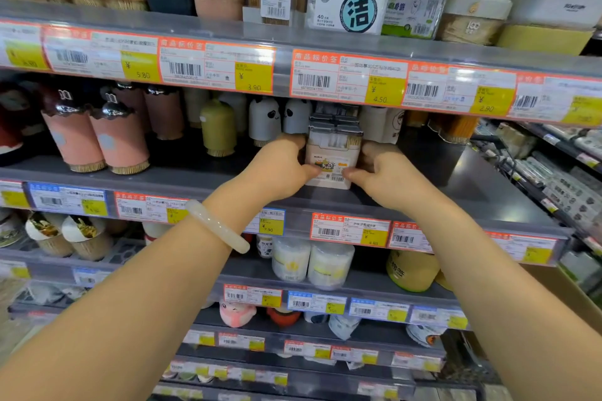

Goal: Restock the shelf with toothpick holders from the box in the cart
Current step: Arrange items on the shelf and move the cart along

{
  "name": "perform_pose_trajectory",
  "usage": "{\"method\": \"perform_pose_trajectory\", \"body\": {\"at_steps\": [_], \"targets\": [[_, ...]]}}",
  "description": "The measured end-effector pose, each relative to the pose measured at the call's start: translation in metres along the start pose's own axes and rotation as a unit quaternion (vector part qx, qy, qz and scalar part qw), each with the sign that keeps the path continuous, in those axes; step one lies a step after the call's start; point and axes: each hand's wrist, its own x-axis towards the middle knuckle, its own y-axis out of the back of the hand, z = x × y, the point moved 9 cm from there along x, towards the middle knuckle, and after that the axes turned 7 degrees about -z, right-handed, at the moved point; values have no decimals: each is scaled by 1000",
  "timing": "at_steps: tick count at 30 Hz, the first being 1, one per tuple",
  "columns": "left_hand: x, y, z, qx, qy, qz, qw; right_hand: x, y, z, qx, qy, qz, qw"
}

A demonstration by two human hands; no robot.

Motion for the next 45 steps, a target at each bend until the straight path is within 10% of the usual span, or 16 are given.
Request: {"method": "perform_pose_trajectory", "body": {"at_steps": [29,36,45], "targets": [[-16,-1,4,-34,0,-39,999,-24,-1,-10,3,-34,14,999],[-41,8,10,134,44,34,989,-48,12,-2,-42,-72,59,995],[-67,-18,86,234,-127,104,958,-89,25,-16,-116,-15,146,982]]}}
